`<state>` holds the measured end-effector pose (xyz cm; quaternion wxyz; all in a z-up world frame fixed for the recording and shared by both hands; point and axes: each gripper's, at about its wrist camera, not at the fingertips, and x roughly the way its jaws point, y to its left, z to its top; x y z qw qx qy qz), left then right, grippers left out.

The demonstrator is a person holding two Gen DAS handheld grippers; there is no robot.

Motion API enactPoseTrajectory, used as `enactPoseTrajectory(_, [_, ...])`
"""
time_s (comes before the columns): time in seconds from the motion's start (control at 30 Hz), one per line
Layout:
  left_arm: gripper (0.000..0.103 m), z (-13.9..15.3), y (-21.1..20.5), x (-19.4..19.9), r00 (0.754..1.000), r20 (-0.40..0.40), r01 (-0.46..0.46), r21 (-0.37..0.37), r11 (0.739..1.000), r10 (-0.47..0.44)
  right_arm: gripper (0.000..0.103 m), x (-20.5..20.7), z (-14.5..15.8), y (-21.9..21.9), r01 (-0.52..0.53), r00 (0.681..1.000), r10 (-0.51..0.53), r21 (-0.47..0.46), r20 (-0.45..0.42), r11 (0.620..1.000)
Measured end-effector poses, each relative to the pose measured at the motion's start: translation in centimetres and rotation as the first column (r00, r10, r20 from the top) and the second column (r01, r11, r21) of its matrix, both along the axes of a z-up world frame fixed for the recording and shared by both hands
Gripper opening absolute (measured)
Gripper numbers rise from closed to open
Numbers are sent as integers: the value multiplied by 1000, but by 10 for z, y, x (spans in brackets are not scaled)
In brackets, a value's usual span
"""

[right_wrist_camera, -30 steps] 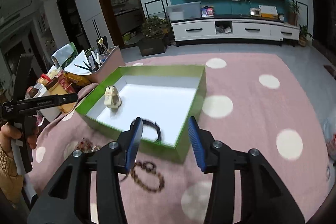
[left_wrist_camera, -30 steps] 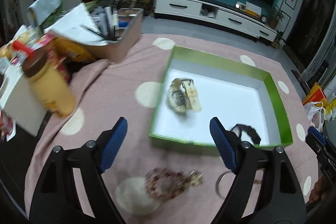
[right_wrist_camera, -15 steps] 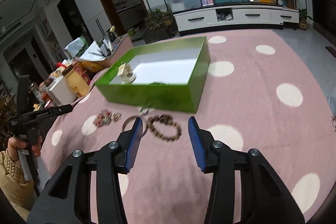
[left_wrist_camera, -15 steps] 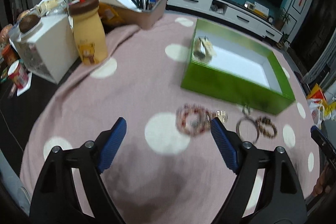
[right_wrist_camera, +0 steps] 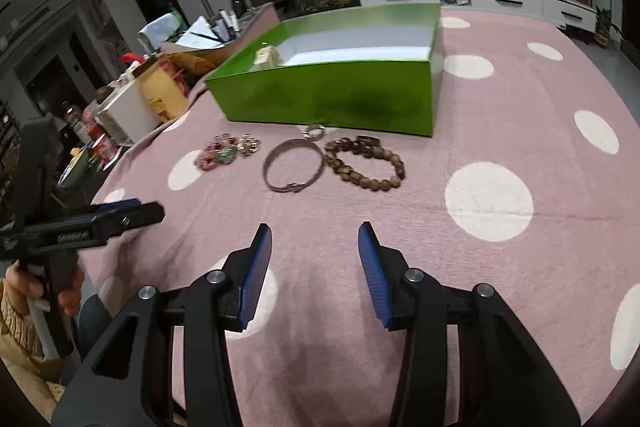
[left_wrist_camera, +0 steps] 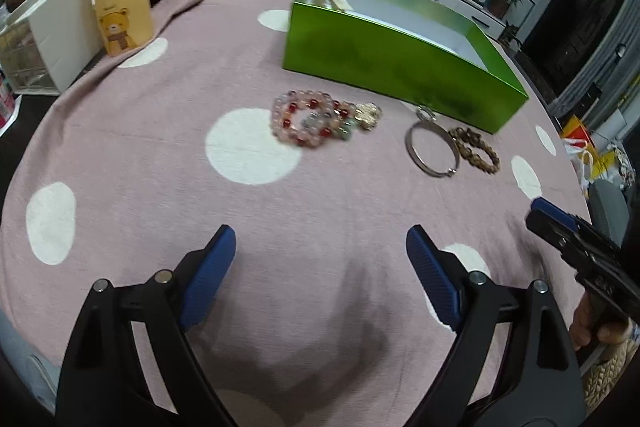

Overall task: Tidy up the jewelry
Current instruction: 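Grasp the silver bangle with the left tool while the right tool grasps the brown bead bracelet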

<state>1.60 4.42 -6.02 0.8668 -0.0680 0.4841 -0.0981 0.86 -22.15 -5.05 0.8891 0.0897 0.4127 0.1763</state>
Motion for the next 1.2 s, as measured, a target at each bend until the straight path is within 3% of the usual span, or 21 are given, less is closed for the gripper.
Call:
enactPoseTrajectory(0.47, [88, -1, -42, 24, 995, 26, 94, -24, 995, -94, 45, 31, -5, -22, 90, 996, -90, -39, 3, 995])
enactPoseTrajectory(0.77, [66, -3, -72, 56, 989, 46, 144, -12, 990, -143, 33, 62, -16, -17, 102, 994, -105, -119, -19, 988])
enactPoseTrajectory(0.97, [42, -14, -90, 80, 982, 37, 181, 43, 982, -183, 26, 70, -23, -10, 88, 995, -94, -166, -27, 982])
enactPoseTrajectory(1.2, [32, -22, -106, 94, 973, 40, 223, 95, 970, -228, 17, 75, -27, -6, 73, 996, -81, -187, -32, 980])
